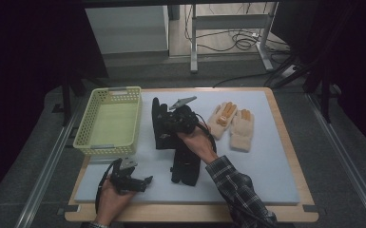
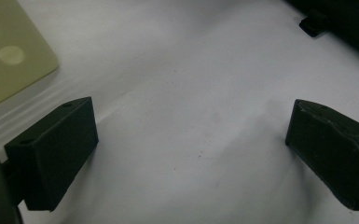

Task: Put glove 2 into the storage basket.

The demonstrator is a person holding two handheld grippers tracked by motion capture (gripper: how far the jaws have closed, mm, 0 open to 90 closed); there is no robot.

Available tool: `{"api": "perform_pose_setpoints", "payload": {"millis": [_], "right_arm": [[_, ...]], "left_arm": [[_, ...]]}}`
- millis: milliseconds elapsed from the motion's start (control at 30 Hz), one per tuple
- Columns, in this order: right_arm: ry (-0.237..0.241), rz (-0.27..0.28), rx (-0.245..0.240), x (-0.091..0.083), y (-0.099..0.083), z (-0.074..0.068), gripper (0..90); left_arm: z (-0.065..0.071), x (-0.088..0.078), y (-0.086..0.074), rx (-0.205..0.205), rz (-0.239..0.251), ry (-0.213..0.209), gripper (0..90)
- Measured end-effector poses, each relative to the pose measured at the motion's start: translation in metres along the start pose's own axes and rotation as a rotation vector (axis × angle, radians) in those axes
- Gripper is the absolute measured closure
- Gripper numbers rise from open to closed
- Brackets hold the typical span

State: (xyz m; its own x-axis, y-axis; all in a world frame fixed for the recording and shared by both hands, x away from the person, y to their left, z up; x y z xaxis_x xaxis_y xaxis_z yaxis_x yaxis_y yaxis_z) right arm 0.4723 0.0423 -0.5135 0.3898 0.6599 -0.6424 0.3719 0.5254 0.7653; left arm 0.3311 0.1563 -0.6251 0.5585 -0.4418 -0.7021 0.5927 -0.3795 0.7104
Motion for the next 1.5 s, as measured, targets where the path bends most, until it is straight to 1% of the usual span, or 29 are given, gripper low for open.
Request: {"api": "perform_pose_setpoints", "payload": {"millis": [67,200,233,267,333,367,400,500,600,633,667,700,733,900,933,967,1000,1033,1067,1100,1167,1200,1233,1267,1333,1367,1400,1433,1500], "right_arm": [[0.002,0.004,0.011,-0.01,-0.006,-0.004,75.6],[-0.004,0.004,0.009,-0.026,-0.017,-0.01,75.5],[-0.006,0.011,0.018,-0.036,-0.023,-0.015,75.5],[-0.006,0.011,0.018,-0.036,-0.023,-0.015,75.5],[-0.027,0.015,0.017,-0.047,-0.03,-0.019,75.5],[-0.027,0.015,0.017,-0.047,-0.03,-0.019,75.5],[-0.04,0.016,0.012,-0.051,-0.033,-0.02,75.5],[-0.054,0.018,0.036,-0.065,-0.047,-0.025,75.3],[-0.054,0.016,0.046,-0.07,-0.054,-0.029,75.3],[-0.061,0.011,0.05,-0.073,-0.062,-0.032,75.2],[-0.061,0.011,0.05,-0.073,-0.062,-0.032,75.2],[-0.072,0.007,0.053,-0.074,-0.069,-0.033,75.1],[-0.072,0.007,0.053,-0.074,-0.069,-0.033,75.1],[-0.103,0.001,0.074,-0.068,-0.09,-0.031,74.5],[-0.119,-0.015,0.078,-0.062,-0.1,-0.028,72.2],[-0.119,-0.015,0.078,-0.062,-0.1,-0.028,72.2],[-0.132,-0.022,0.072,-0.06,-0.105,-0.027,70.5],[-0.141,-0.026,0.074,-0.054,-0.114,-0.026,65.1],[-0.141,-0.026,0.074,-0.054,-0.114,-0.026,65.1],[-0.161,-0.028,0.06,-0.05,-0.12,-0.025,57.7],[-0.169,-0.027,0.055,-0.049,-0.121,-0.024,55.5],[-0.175,-0.027,0.051,-0.049,-0.122,-0.023,52.8],[-0.172,-0.026,0.054,-0.048,-0.123,-0.022,46.8],[-0.172,-0.026,0.054,-0.048,-0.123,-0.022,46.8],[-0.167,-0.021,0.056,-0.049,-0.122,-0.022,41.2],[-0.158,-0.019,0.056,-0.051,-0.121,-0.022,39.2],[-0.155,0.003,0.055,-0.058,-0.116,-0.02,35.9],[-0.155,0.003,0.055,-0.058,-0.116,-0.02,35.9],[-0.154,0.009,0.052,-0.069,-0.115,-0.016,34.7]], "left_arm": [[0.0,0.0,0.0,0.0,0.0,0.0,2.6],[0.0,0.0,0.0,-0.001,0.001,-0.001,2.6],[0.0,0.0,0.0,-0.001,0.001,0.0,2.6],[0.0,0.0,0.0,0.001,0.0,0.001,2.6],[0.0,0.0,0.0,0.004,-0.001,0.001,2.6],[0.0,0.0,0.0,0.004,-0.001,0.001,2.6],[0.0,0.0,0.0,0.004,-0.001,0.002,2.6],[0.0,0.0,0.0,0.001,0.002,0.002,2.6],[0.0,0.0,0.0,0.0,0.002,0.002,2.6],[0.0,0.0,0.0,0.0,0.002,0.003,2.7],[0.0,0.0,0.0,0.0,0.002,0.003,2.7],[0.0,0.0,0.0,0.0,0.002,0.002,2.7],[0.0,0.0,0.0,0.0,0.003,0.002,2.7],[0.0,0.0,0.0,0.0,0.003,0.003,2.6],[0.0,0.0,0.0,0.001,0.003,0.002,2.7],[0.0,0.0,0.0,0.001,0.003,0.002,2.7],[0.0,0.0,0.0,0.004,0.0,0.003,2.7],[0.0,0.0,0.0,0.004,0.0,0.002,2.7],[0.0,0.0,0.0,0.004,0.0,0.002,2.7],[0.0,0.0,0.0,0.004,0.0,0.002,2.7],[0.0,0.0,0.0,0.001,0.0,0.002,2.7],[0.0,0.0,0.0,0.0,0.0,0.002,2.7],[0.0,0.0,0.0,0.001,0.0,0.002,2.7],[0.0,0.0,0.0,0.001,0.0,0.002,2.7],[0.0,0.0,0.0,0.004,0.0,0.003,2.7],[0.0,0.0,0.0,0.004,0.0,0.003,2.7],[0.0,0.0,0.0,0.003,0.0,0.003,2.7],[0.0,0.0,0.0,0.0,0.0,0.002,2.7],[0.0,0.0,0.0,0.001,0.0,0.002,2.7]]}}
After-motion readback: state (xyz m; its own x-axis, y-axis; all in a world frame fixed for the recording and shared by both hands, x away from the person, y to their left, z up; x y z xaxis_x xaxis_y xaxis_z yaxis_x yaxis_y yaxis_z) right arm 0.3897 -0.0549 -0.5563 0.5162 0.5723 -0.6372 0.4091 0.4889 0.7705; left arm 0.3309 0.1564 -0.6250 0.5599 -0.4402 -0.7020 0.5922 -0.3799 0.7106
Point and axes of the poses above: each handheld gripper's, and its own axes: x roughly forward along the jaws, y roughly out of its top, z roughly to its right, the point moved 10 cm from there along x, roughly forward along the jaws
